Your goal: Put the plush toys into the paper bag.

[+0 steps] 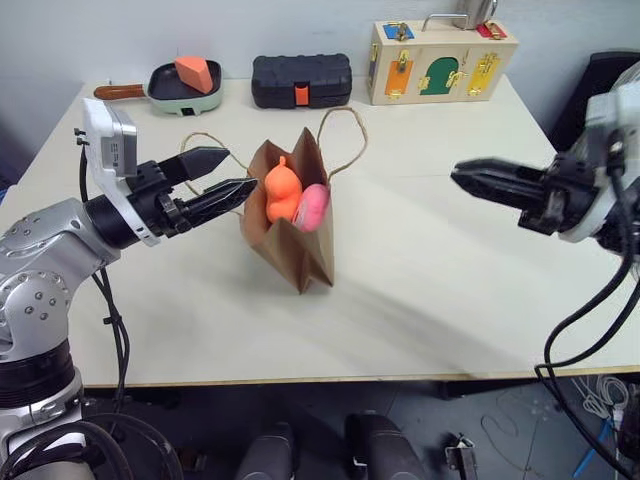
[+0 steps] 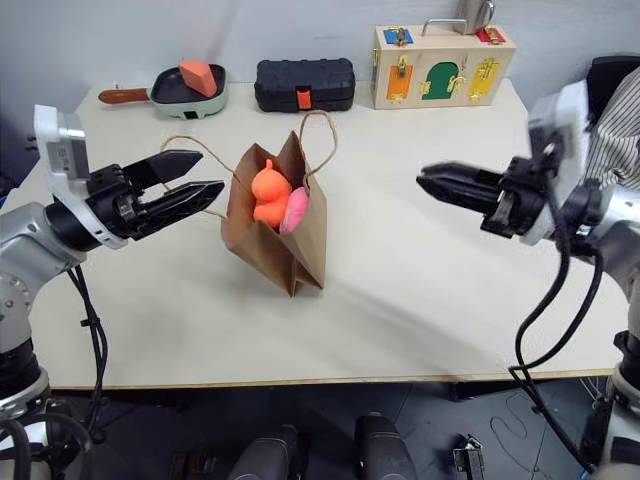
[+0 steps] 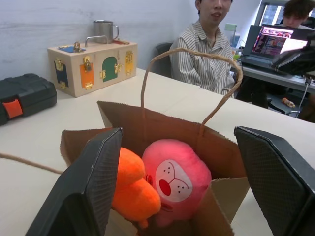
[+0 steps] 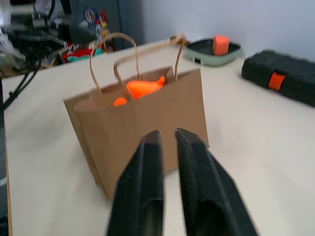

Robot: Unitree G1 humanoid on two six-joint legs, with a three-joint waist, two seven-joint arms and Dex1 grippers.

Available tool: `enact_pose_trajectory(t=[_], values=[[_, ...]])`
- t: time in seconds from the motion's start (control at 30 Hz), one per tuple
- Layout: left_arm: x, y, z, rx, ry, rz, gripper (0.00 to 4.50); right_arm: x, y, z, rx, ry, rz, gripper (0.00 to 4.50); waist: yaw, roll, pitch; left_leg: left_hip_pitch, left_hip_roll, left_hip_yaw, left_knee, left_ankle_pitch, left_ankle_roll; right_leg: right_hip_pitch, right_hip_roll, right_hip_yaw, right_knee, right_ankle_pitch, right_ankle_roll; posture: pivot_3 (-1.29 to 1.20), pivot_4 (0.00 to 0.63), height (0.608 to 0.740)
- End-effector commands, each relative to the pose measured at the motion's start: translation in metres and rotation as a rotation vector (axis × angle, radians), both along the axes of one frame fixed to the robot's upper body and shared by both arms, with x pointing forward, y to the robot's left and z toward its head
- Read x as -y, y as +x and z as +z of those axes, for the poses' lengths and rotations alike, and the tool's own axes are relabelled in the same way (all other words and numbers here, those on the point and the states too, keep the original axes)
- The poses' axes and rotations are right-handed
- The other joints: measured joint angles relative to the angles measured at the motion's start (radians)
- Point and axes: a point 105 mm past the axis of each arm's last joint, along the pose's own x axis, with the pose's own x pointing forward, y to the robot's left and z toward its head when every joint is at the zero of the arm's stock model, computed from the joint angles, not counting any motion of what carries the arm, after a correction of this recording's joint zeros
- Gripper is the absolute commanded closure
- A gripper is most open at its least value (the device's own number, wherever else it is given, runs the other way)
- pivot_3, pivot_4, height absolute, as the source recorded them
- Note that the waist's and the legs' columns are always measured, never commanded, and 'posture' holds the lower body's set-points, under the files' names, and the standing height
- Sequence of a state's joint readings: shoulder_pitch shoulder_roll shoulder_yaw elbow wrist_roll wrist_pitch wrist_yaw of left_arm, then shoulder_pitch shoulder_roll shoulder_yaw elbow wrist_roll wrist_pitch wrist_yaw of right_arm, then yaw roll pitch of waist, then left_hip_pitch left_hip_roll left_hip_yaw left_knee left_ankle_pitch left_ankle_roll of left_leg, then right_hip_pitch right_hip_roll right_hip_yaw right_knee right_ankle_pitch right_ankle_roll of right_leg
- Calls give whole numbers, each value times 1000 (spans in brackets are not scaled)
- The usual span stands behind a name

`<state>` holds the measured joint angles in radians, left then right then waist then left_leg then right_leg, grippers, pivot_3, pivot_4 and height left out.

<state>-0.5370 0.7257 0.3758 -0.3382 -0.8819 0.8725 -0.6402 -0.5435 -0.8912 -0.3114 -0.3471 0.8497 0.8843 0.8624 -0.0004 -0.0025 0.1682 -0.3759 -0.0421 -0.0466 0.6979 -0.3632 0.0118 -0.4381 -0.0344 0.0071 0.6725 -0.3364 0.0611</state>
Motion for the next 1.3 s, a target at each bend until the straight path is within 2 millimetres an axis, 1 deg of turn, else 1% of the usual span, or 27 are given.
enact_pose_trajectory(t=[0.03, 0.13, 0.2, 0.27, 0.37, 0.43, 0.5, 0.6, 0.67, 0.77, 0.83, 0.9, 0.97, 1.03, 1.13, 1.2, 1.3], values=[[2, -5, 9, 41, 1, -24, 716, 3, 5, -10, 52, -112, -46, 4401, 0, 0, 0, 0, 0, 0, 0, 0, 0, 0, 0, 0, 0, 0, 0, 0, 150, 740], [4, -7, 9, 33, -11, -45, 716, 3, 11, -30, 30, -173, -64, 4401, 0, 0, 0, 0, 0, 0, 0, 0, 0, 0, 0, 0, 0, 0, 0, 0, 150, 740], [7, -10, 12, 25, -26, -76, 365, 2, 15, -39, 23, -194, -75, 4477, 0, 0, 0, 0, 0, 0, 0, 0, 0, 0, 0, 0, 0, 0, 0, 0, 150, 740], [10, -16, 19, 26, -52, -123, 35, 1, 18, -48, 12, -193, -73, 4500, -1, 0, 0, 0, 0, 0, 0, 0, 0, 0, 0, 0, 0, 0, 0, 0, 150, 740], [11, -30, 30, 11, -81, -197, 35, -3, 25, -63, -24, -192, -69, 4500, -3, -1, 0, 0, 1, 0, 0, 0, 0, 0, 1, 0, 0, 0, 0, 0, 150, 740], [9, -42, 31, -12, -80, -233, 35, -7, 27, -69, -26, -197, -56, 4500, -5, -1, 1, 0, 1, 0, 0, 0, 0, 0, 1, 0, 0, 0, 0, 0, 150, 740], [4, -49, 24, -28, -35, -202, 35, -20, 25, -67, -20, -174, -8, 4500, -9, -1, 1, 0, 1, 0, 0, 0, 0, -1, 1, 0, 0, 0, 0, 0, 150, 740], [-4, -54, 9, -25, 39, -80, 35, -39, 21, -62, -6, -144, 66, 4500, -14, 0, 1, 1, 1, 0, -1, 0, -1, -1, 1, 0, 0, 0, 0, 0, 150, 740], [-7, -57, -3, -20, 108, 18, 35, -48, 23, -61, 5, -141, 87, 4500, -13, 0, 1, 1, 1, 0, 0, 0, -1, -1, 1, 0, -1, 0, 0, 0, 150, 740], [-6, -60, -18, 12, 178, 130, 35, -56, 26, -61, 3, -131, 111, 4500, -3, 0, 1, 1, 1, -1, 0, 0, -1, 0, 1, 0, -2, 0, 0, 0, 150, 740], [-5, -57, -35, 5, 169, 201, 35, -64, 25, -60, 2, -120, 145, 4500, 2, 0, 1, 1, 1, -1, -1, 0, -1, 1, 1, 0, -4, 0, 0, 0, 150, 740], [-4, -54, -43, 17, 150, 256, 35, -69, 25, -59, 1, -109, 164, 4500, 3, 0, 1, 2, 0, -1, -1, 0, 0, 3, 0, 0, -6, 0, 0, 0, 150, 740], [14, -48, -57, -8, 89, 232, 35, -76, 25, -58, -2, -97, 192, 4500, 8, 0, 1, 3, 1, -2, -1, 0, 0, 7, 1, -1, -8, 0, 0, 0, 150, 740], [29, -42, -65, -9, 69, 207, 35, -83, 25, -59, -5, -92, 215, 4500, 10, 0, 1, 6, 1, -2, -1, 0, 0, 9, 1, -1, -9, 0, 0, 0, 150, 740], [46, -38, -72, -12, 45, 156, 35, -91, 25, -62, -11, -95, 237, 4500, 9, 0, 1, 6, 1, -2, -1, -1, 0, 9, 1, -1, -9, 0, 0, 0, 150, 740], [52, -37, -74, -6, 51, 128, 35, -94, 26, -62, -12, -95, 245, 4500, 6, 0, 1, 6, 1, -2, -1, -1, 0, 9, 2, -1, -9, 0, 0, 0, 150, 740], [54, -26, -81, 2, 64, 152, 35, -99, 26, -66, -18, -93, 252, 4500, -1, 0, 1, 6, 1, -2, -1, -1, 0, 9, 2, -1, -9, 0, 0, 0, 150, 740]])
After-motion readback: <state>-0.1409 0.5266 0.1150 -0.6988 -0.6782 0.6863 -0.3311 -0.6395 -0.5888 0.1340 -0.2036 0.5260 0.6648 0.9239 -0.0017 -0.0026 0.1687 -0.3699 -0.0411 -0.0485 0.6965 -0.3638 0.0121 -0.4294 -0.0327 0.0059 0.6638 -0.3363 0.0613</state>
